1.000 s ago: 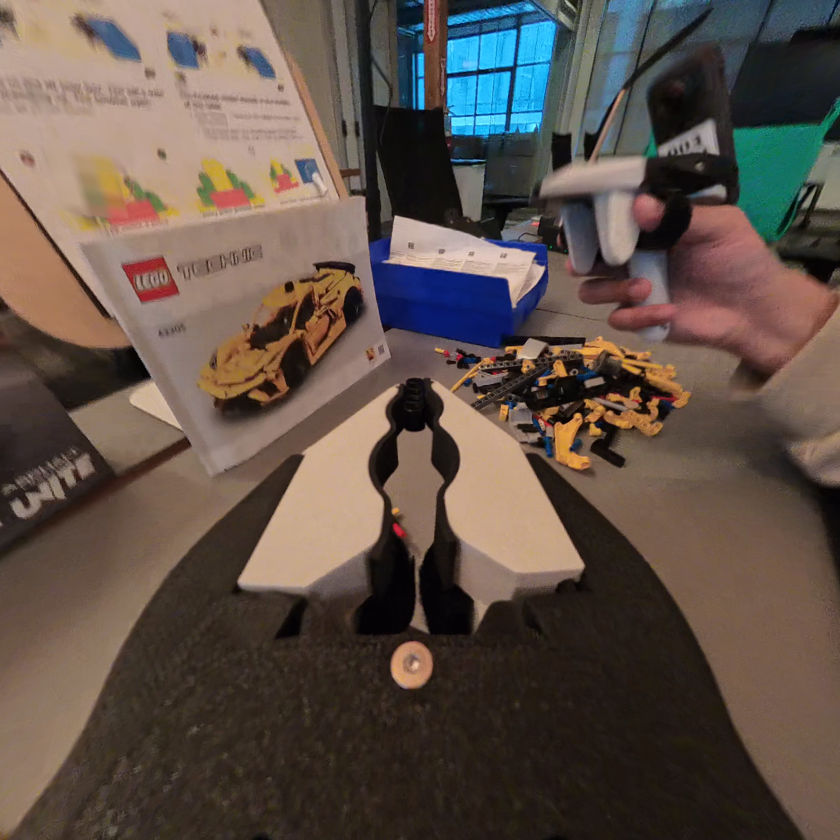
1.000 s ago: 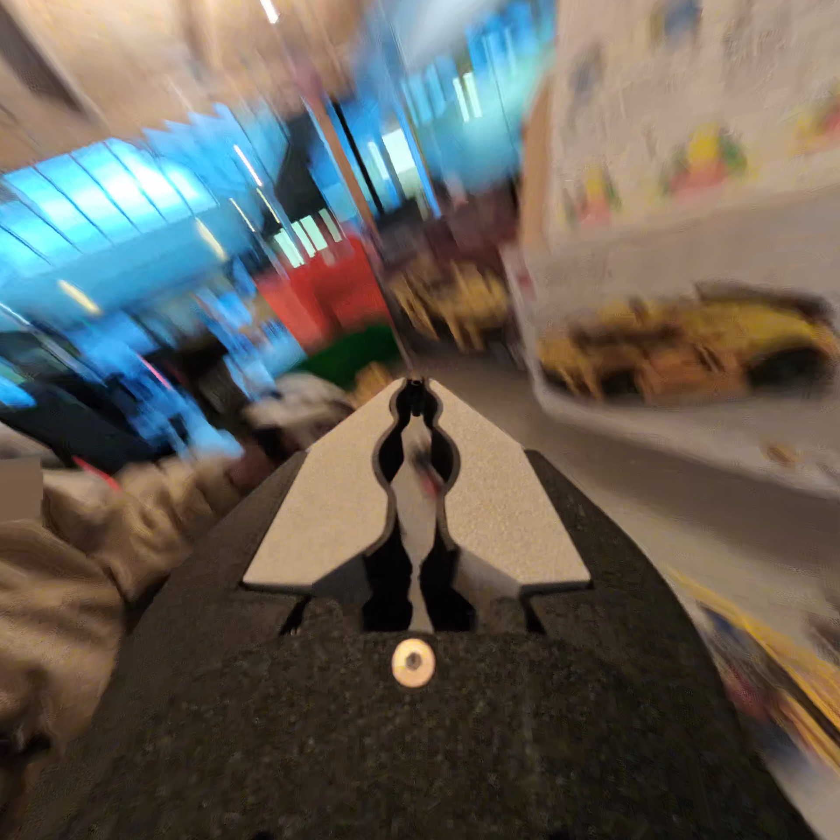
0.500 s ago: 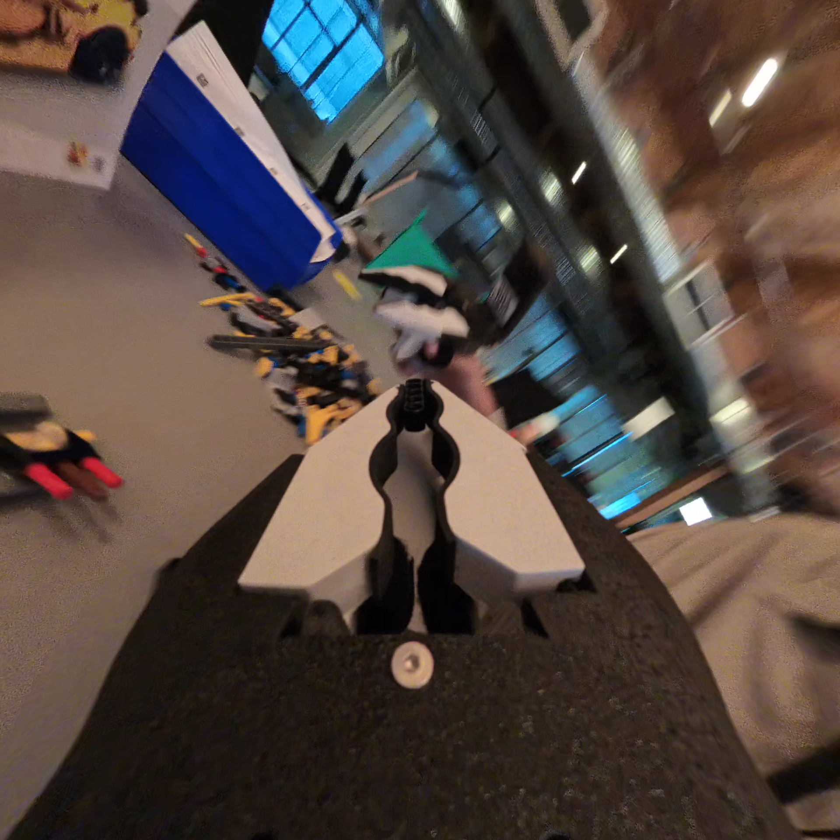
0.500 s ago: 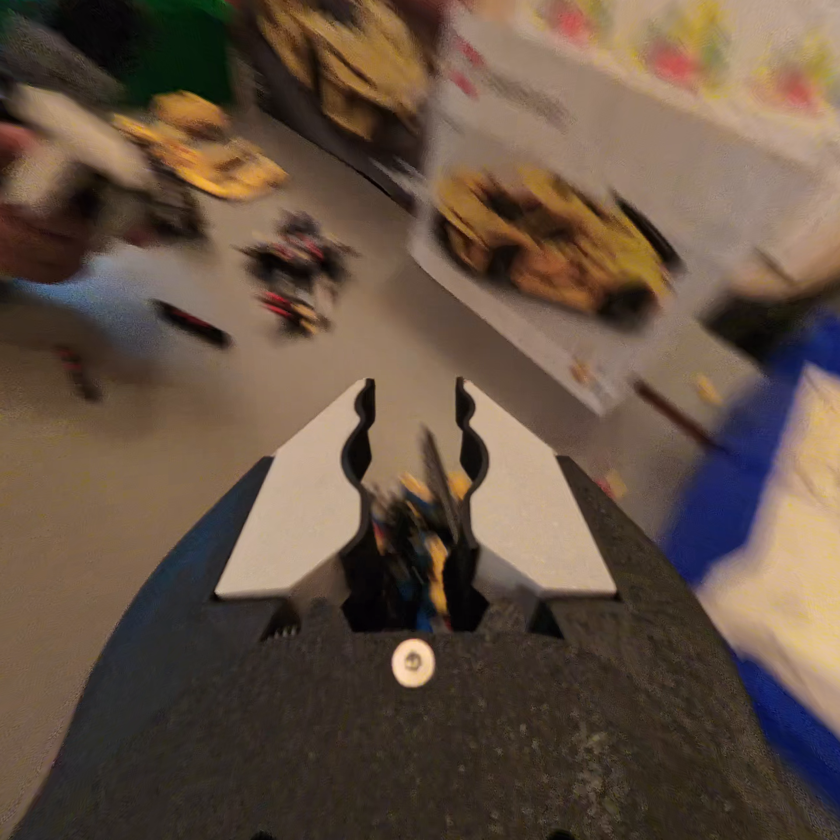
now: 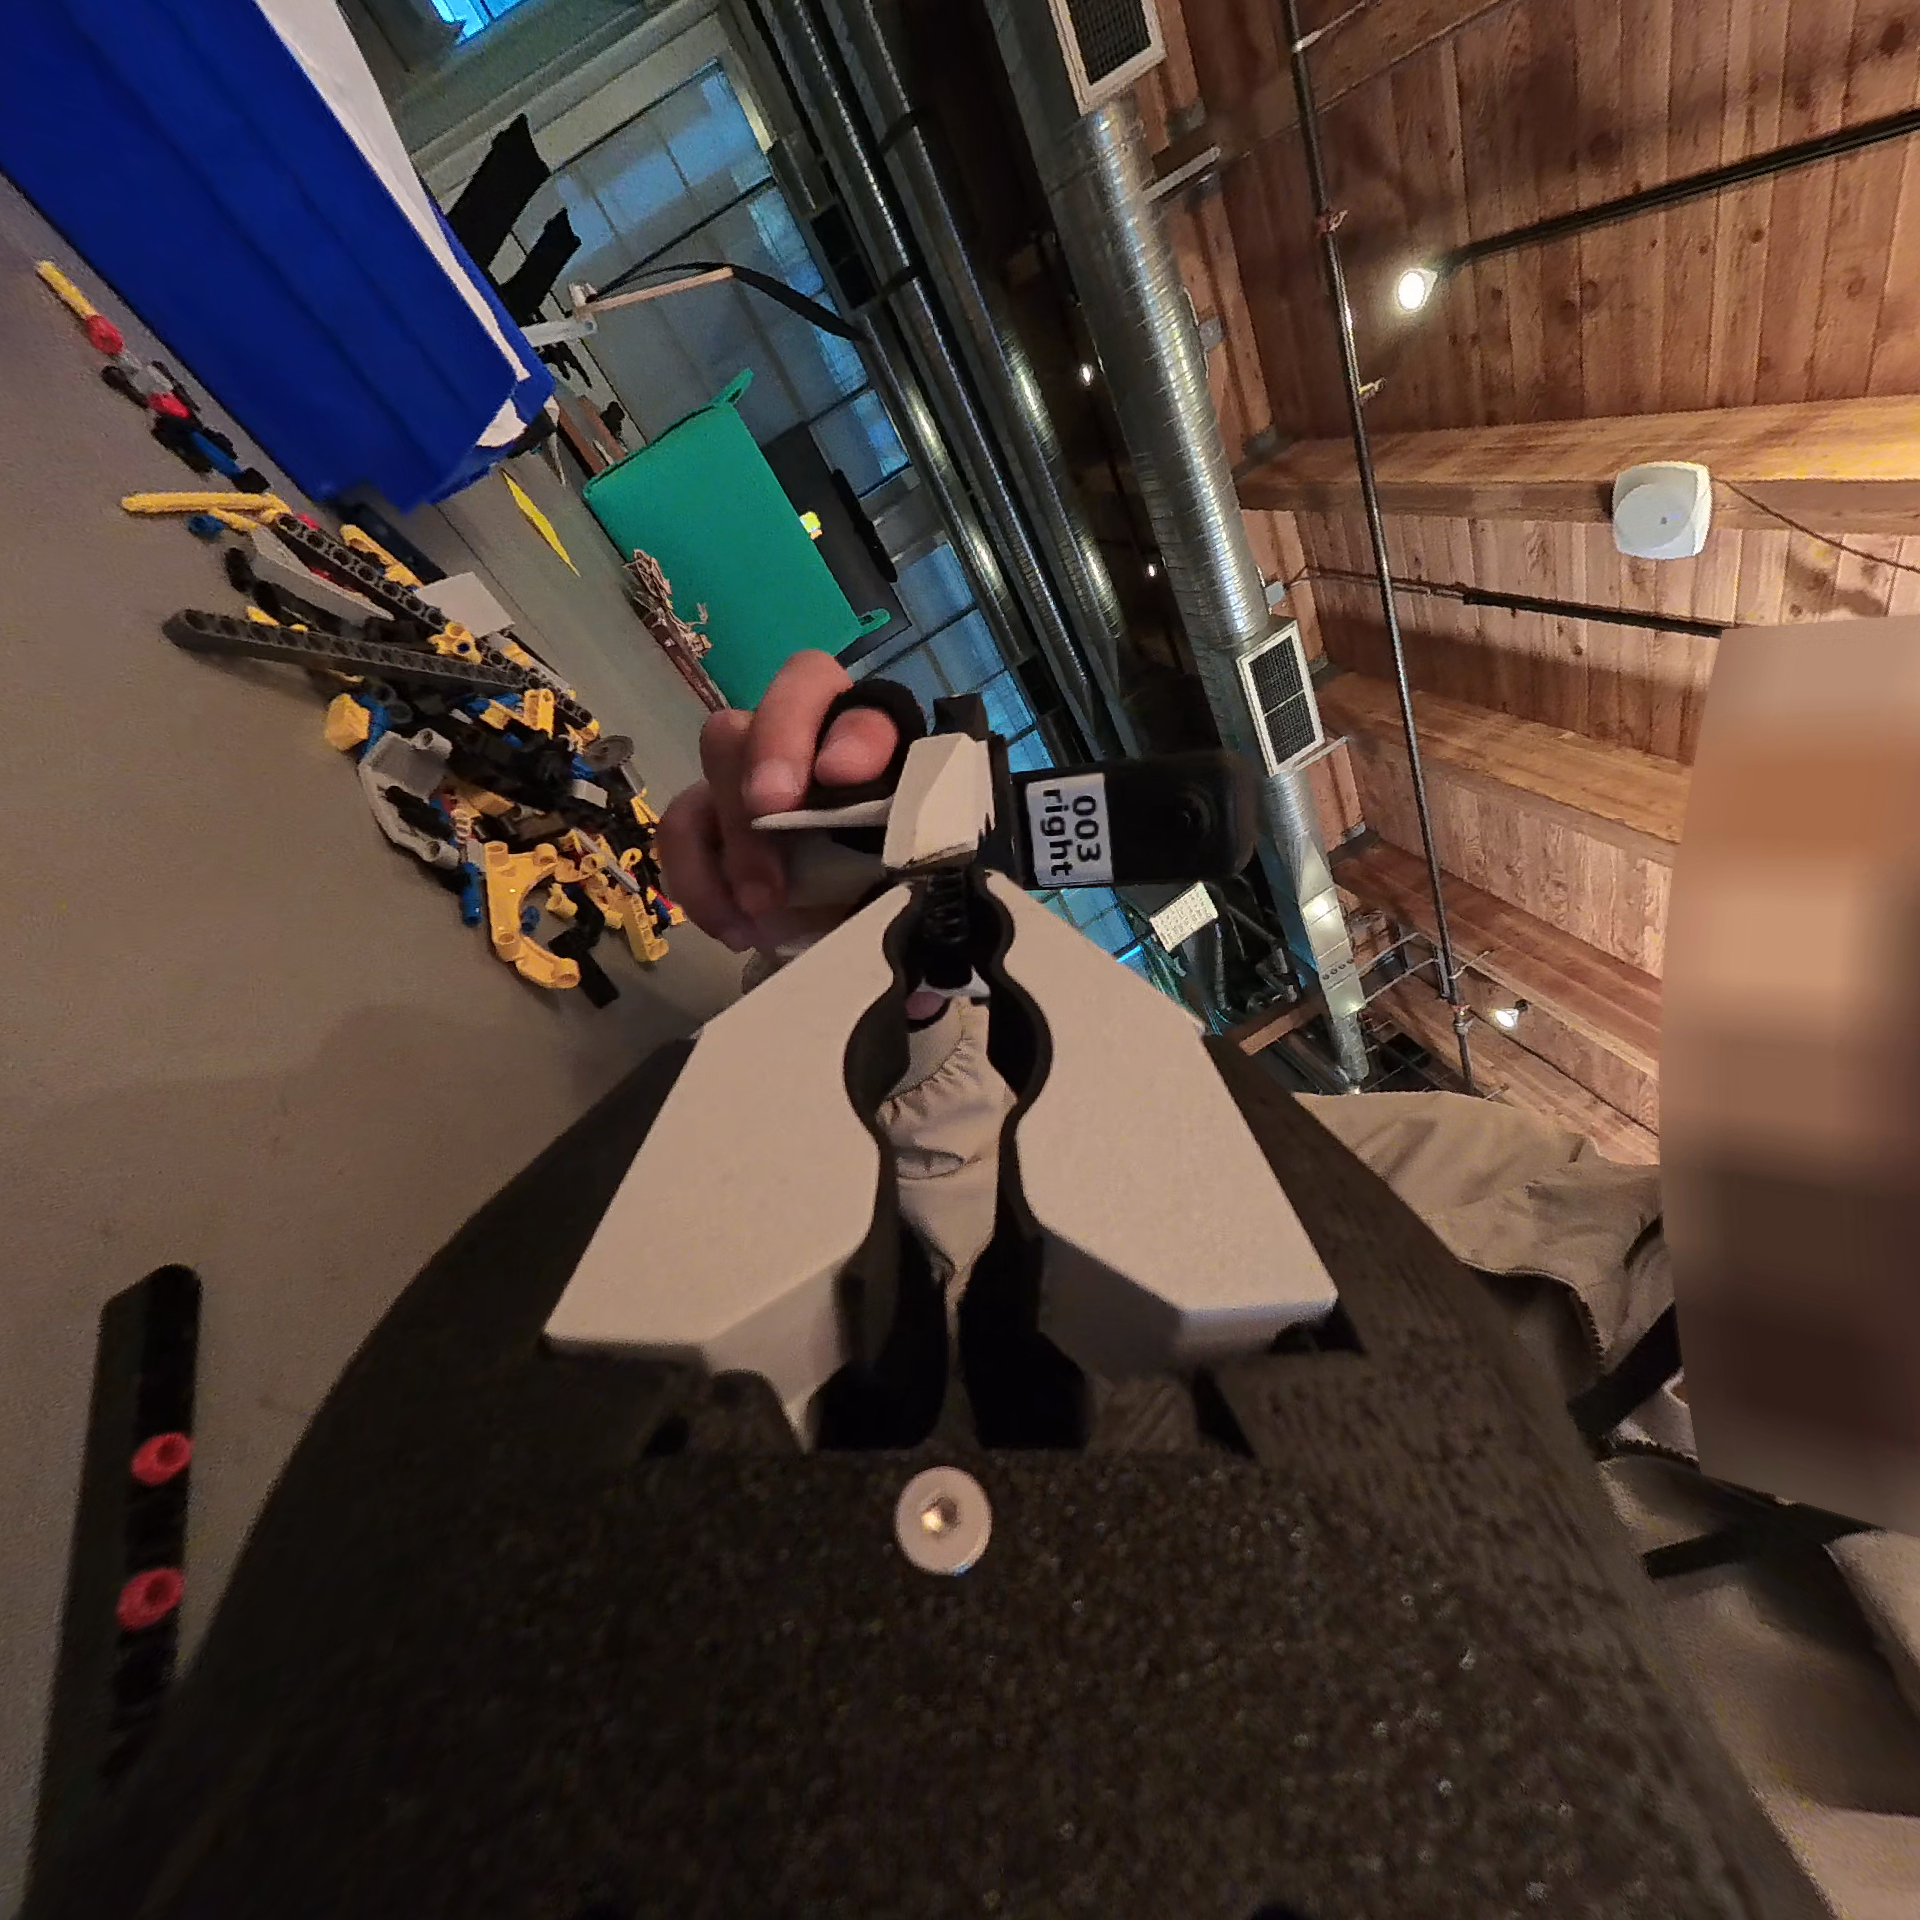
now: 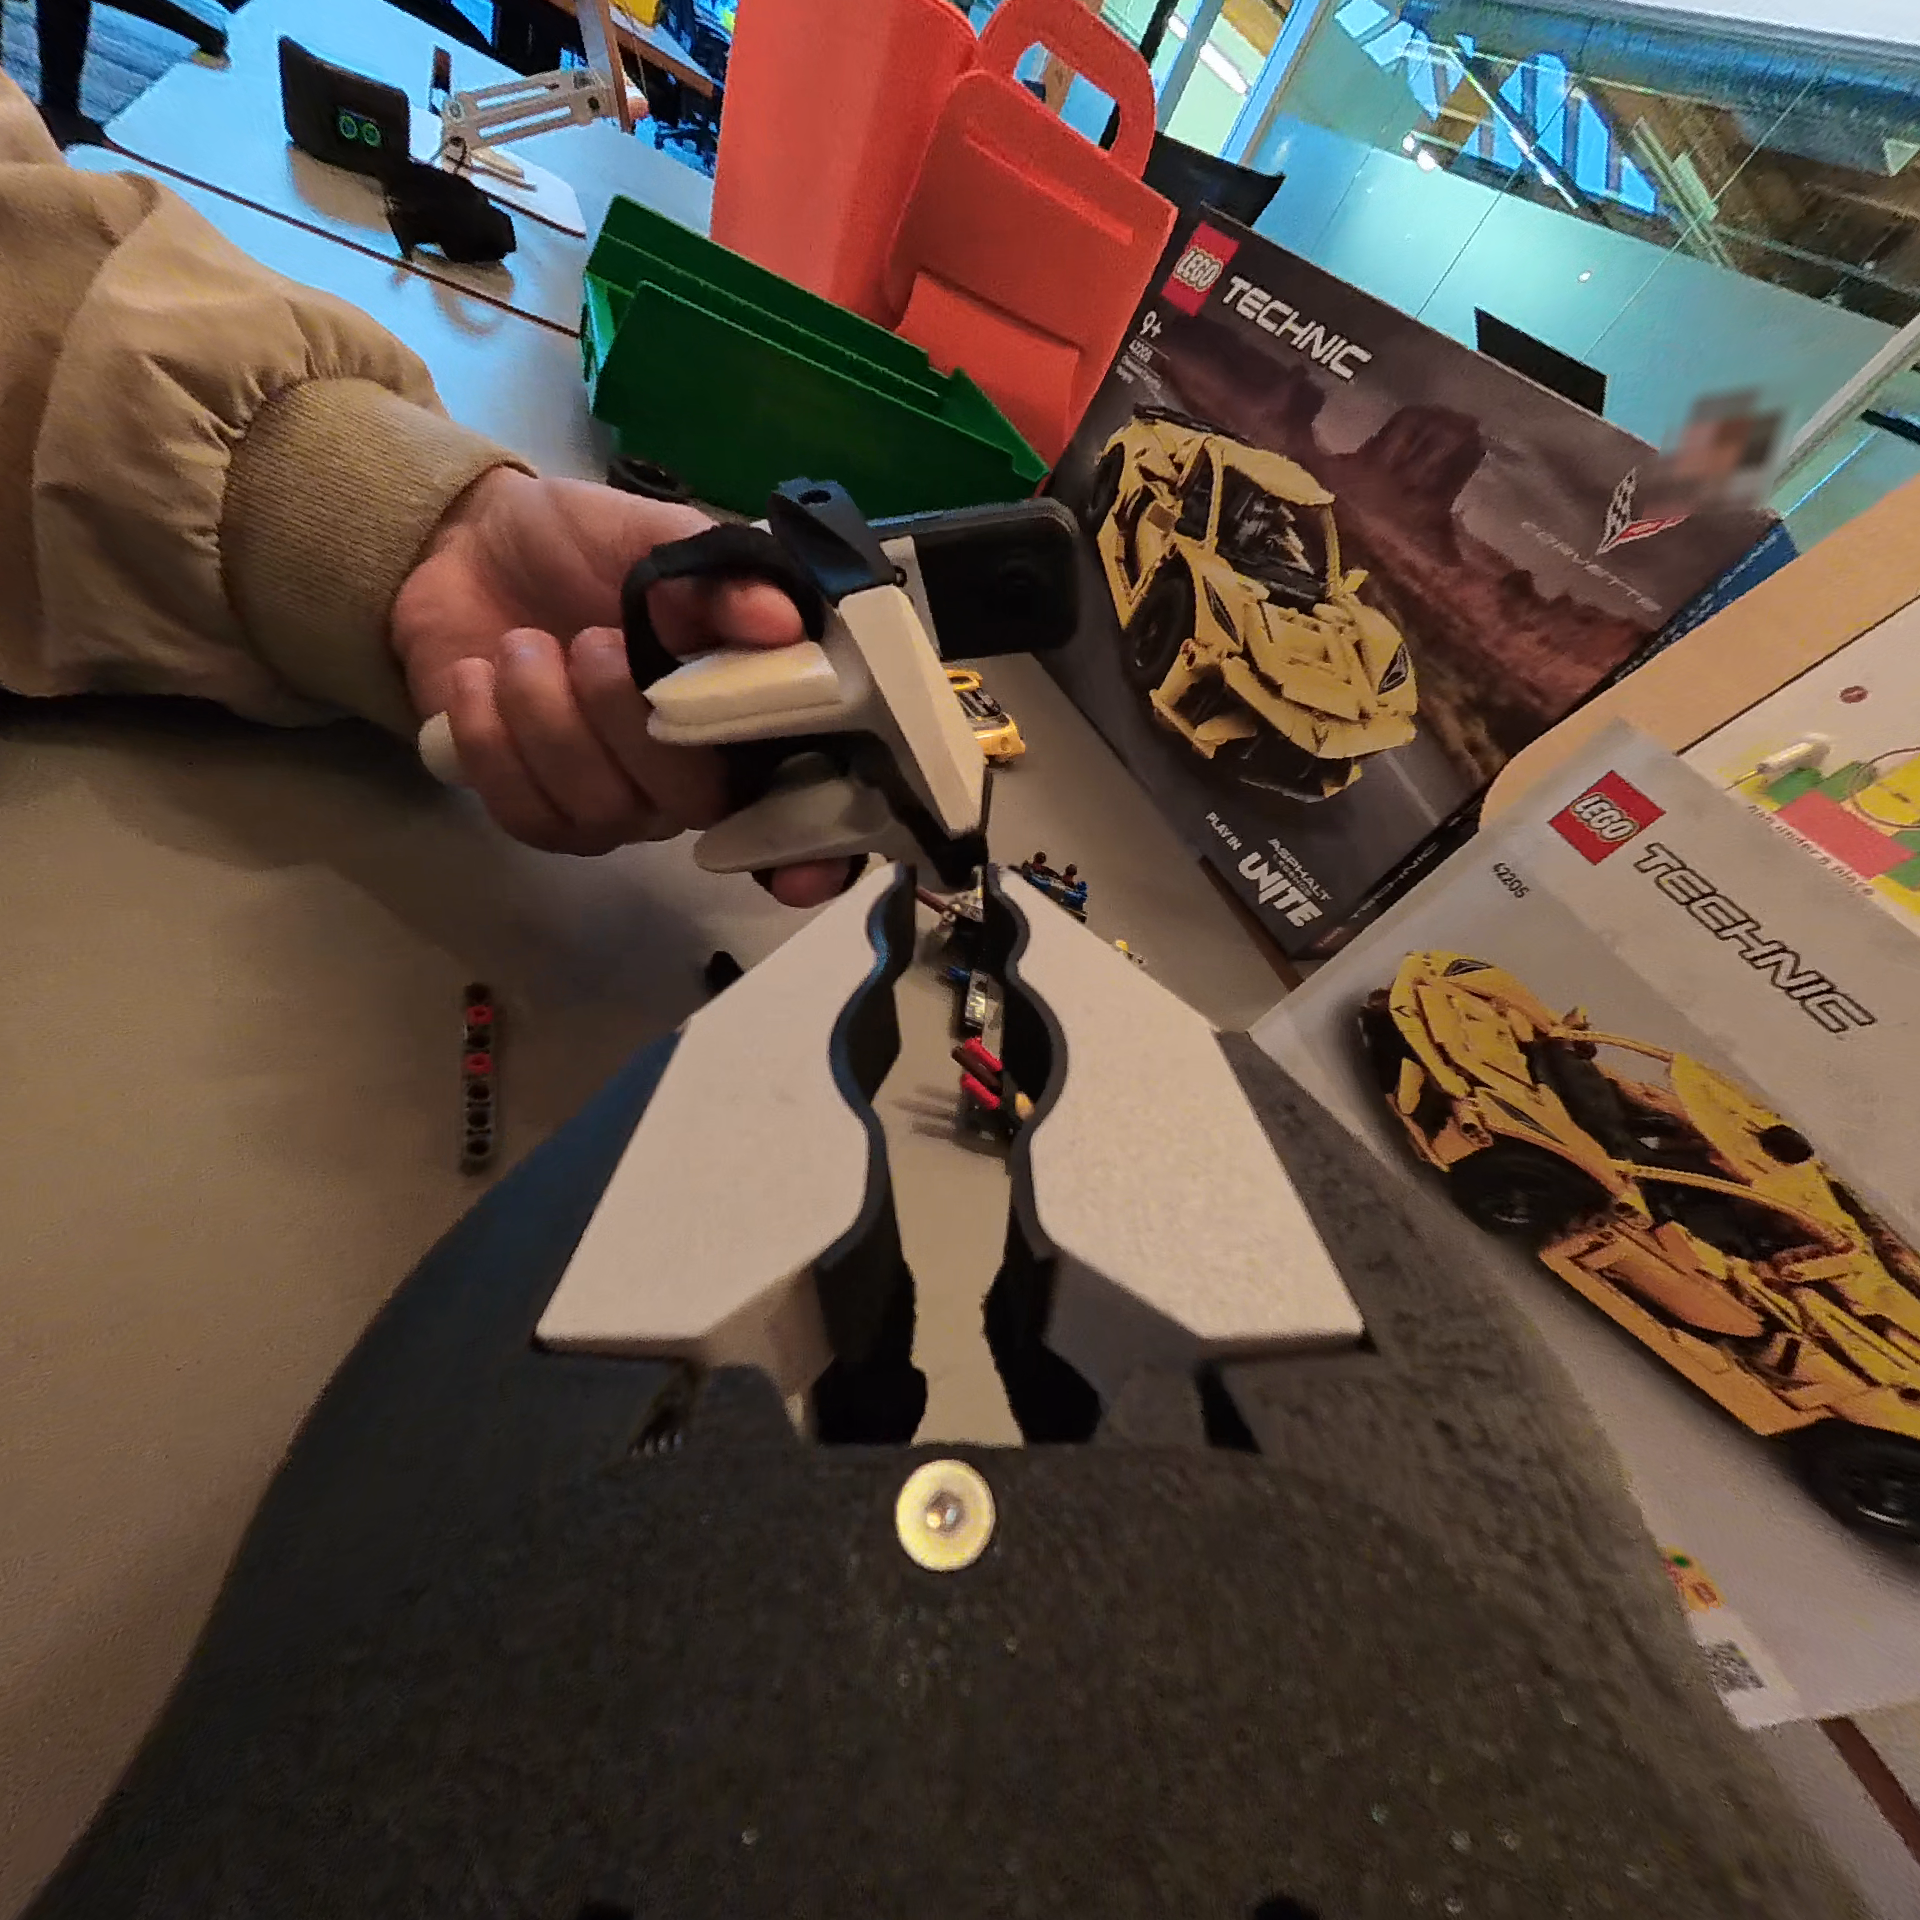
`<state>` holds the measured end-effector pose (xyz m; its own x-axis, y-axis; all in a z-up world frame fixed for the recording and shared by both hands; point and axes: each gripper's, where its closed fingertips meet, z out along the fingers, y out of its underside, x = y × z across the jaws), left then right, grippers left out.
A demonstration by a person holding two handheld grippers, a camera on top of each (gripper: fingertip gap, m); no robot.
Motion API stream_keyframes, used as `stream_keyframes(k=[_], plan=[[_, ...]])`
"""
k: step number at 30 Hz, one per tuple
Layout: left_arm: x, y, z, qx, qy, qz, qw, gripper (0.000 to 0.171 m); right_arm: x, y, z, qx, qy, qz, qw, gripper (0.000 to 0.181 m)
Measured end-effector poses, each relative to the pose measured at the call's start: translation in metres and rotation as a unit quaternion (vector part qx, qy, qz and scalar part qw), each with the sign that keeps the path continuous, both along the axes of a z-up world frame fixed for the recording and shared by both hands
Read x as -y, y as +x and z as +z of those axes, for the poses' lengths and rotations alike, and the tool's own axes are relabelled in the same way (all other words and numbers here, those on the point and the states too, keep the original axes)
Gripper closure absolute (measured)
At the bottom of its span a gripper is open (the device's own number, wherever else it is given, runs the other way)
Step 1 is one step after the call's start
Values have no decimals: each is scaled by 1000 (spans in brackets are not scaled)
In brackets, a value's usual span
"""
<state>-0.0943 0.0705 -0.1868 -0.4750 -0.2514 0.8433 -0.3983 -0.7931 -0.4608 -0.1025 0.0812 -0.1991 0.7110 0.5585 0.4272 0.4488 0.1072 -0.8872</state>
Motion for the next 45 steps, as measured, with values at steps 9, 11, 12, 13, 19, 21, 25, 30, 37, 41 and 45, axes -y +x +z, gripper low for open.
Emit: stream_keyframes(k=[9,11,12,13,19,21,25,30,37,41,45], plan=[[3,1,-2,-7,-12,-11,1000,164,0,0,3,-28,0,13,1000,174],[3,2,-1,-10,-6,-12,1000,162,2,1,6,-38,-4,22,999,175],[2,3,-2,-14,7,-4,1000,154,3,4,11,-49,1,21,999,175],[-2,3,-4,-20,29,9,999,141,5,10,17,-59,5,19,998,175],[-11,-14,-36,-66,329,24,942,130,36,136,5,-71,-139,-131,979,175],[10,-35,-68,-86,472,-60,875,130,59,182,-18,-80,-223,-207,949,174],[38,-68,-110,-130,571,-183,790,134,91,221,-67,-63,-328,-272,902,174],[44,-74,-127,-147,587,-213,767,137,93,237,-77,-76,-339,-302,888,164],[17,-58,-128,-146,664,-154,717,164,63,256,-49,-22,-216,-367,905,154],[-31,-34,-101,-175,652,-13,737,164,41,248,-27,12,-127,-391,912,162],[-38,-38,-116,-217,637,-18,739,164,29,235,-29,72,-104,-401,907,171]])
